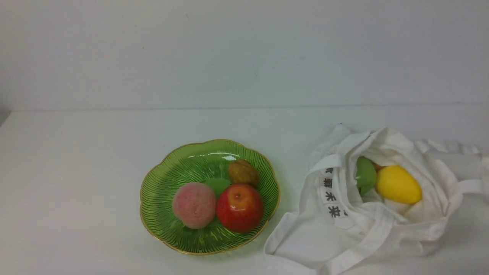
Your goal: Take the fruit out of the cloth bag on the white table and place them on a plate.
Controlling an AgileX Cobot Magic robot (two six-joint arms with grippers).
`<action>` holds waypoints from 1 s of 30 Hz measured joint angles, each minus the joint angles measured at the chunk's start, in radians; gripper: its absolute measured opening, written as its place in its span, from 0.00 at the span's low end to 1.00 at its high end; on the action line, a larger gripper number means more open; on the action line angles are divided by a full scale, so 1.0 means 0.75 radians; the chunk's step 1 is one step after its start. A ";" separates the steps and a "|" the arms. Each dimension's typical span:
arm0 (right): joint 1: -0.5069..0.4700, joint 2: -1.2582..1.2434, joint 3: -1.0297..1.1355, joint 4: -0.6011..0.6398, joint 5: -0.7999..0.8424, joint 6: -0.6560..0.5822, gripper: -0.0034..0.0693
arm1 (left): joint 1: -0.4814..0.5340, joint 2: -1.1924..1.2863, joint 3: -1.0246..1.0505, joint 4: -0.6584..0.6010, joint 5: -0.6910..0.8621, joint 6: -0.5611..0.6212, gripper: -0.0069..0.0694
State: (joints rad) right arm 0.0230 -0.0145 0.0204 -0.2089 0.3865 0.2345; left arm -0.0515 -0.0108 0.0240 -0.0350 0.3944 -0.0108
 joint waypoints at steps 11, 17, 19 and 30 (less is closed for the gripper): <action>-0.060 0.000 0.000 0.001 0.000 -0.003 0.03 | 0.000 0.000 0.000 0.000 0.000 -0.003 0.08; -0.060 0.000 0.000 0.001 0.000 -0.003 0.03 | 0.000 0.000 0.000 0.000 0.000 -0.003 0.08; -0.060 0.000 0.000 0.001 0.000 -0.003 0.03 | 0.000 0.000 0.000 0.000 0.000 -0.003 0.08; -0.060 0.000 0.000 0.001 0.000 -0.004 0.03 | 0.000 0.000 0.000 0.000 0.000 -0.003 0.08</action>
State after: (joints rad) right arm -0.0217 -0.0145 0.0204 -0.2079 0.3865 0.2315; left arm -0.0515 -0.0108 0.0240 -0.0350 0.3944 -0.0127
